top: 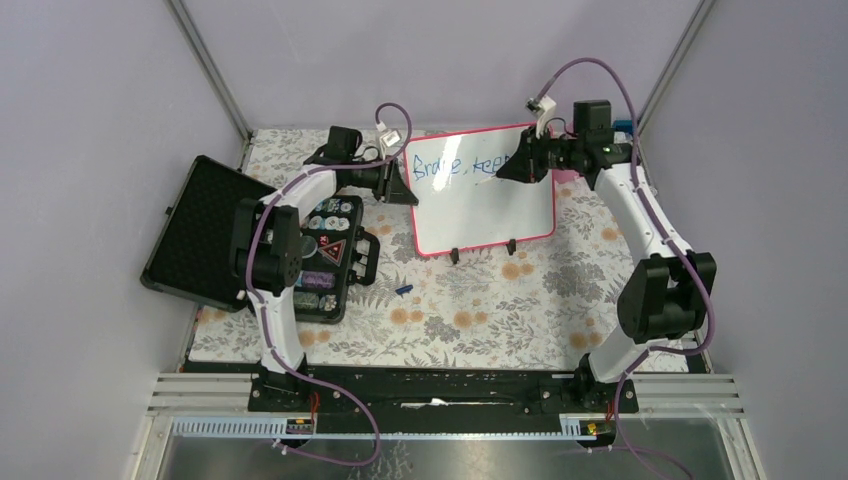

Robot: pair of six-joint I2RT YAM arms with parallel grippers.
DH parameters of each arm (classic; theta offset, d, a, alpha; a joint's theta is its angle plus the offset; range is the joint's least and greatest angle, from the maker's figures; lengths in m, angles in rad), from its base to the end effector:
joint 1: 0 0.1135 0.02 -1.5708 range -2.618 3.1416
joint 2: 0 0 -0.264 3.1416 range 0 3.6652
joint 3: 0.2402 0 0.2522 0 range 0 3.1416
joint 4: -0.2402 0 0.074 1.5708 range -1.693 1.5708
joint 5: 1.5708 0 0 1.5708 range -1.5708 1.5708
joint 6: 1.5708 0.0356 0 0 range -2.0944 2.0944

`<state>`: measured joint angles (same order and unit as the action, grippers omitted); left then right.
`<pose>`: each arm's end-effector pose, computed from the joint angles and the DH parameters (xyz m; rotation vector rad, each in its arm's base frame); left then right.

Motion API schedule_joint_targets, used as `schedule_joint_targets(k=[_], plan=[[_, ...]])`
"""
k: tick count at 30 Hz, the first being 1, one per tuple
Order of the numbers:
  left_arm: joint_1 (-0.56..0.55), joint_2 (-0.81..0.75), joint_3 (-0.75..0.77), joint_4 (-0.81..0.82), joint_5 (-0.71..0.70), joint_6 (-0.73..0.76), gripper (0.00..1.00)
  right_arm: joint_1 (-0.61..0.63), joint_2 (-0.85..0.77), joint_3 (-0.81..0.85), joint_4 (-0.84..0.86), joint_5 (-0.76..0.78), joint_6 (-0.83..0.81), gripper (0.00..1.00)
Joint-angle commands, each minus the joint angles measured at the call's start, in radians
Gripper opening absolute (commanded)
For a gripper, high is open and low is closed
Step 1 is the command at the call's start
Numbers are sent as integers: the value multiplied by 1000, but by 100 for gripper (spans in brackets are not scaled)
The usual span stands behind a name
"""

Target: Write a sentence on the whiteboard

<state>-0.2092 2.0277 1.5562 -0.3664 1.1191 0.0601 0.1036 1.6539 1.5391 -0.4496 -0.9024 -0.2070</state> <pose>0.4256 -0.1231 0.2261 0.7958 2.0484 -1.3957 0.3684 0.0664 0.3567 -0.8140 1.8428 0.8865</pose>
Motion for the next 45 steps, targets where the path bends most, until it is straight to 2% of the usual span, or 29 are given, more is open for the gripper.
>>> schedule_joint_targets(k=[1, 5, 10, 19, 25, 34, 45], plan=[[11, -79, -52, 141, 44, -52, 31, 54, -38, -51, 87, -12, 64, 0], [13, -92, -114, 245, 56, -112, 31, 96, -28, -88, 143, -3, 100, 0], [14, -91, -140, 264, 70, -118, 31, 131, -4, -125, 191, 17, 116, 0], [14, -93, -192, 362, 88, -173, 28, 141, 5, -161, 238, 35, 125, 0], [14, -93, -219, 486, 97, -252, 26, 147, 11, -172, 272, 53, 126, 0], [13, -83, -226, 509, 97, -264, 25, 161, 12, -199, 313, 101, 111, 0], [13, -75, -232, 529, 101, -278, 2, 203, 12, -259, 434, 176, 127, 0]])
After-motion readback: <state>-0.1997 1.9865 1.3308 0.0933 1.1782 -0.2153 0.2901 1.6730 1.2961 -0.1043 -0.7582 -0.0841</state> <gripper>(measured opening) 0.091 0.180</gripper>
